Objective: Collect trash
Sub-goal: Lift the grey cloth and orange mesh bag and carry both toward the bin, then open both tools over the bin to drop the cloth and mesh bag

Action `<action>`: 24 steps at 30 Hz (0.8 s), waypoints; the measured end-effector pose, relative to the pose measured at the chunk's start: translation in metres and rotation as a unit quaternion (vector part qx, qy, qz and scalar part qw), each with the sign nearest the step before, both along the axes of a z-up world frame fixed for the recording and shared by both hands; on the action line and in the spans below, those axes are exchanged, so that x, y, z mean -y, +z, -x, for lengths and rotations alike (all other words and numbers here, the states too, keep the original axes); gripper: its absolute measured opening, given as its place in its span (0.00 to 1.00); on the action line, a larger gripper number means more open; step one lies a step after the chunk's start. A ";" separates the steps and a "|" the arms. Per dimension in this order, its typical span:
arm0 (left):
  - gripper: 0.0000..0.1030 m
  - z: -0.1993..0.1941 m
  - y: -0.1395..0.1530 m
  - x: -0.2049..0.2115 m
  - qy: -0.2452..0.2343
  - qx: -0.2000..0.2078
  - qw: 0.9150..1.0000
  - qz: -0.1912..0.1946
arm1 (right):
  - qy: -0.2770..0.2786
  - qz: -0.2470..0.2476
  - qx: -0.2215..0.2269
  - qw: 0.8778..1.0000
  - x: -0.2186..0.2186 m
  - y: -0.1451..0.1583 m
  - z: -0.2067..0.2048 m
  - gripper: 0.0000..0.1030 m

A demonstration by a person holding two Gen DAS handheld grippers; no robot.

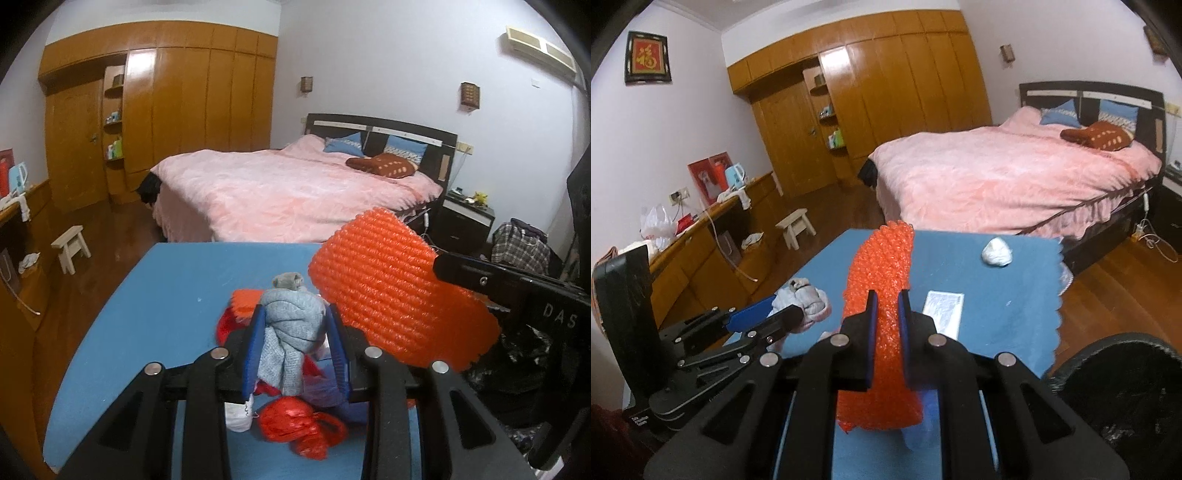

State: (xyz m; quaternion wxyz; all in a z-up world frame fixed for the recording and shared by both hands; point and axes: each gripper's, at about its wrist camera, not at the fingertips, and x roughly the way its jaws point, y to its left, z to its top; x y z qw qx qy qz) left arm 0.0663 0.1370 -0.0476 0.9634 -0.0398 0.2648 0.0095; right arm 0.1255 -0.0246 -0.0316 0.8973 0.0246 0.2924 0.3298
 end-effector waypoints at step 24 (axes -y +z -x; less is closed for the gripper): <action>0.32 -0.035 -0.003 0.202 -0.197 0.009 0.980 0.013 | -0.223 0.036 0.000 0.974 0.215 -0.022 0.033 0.10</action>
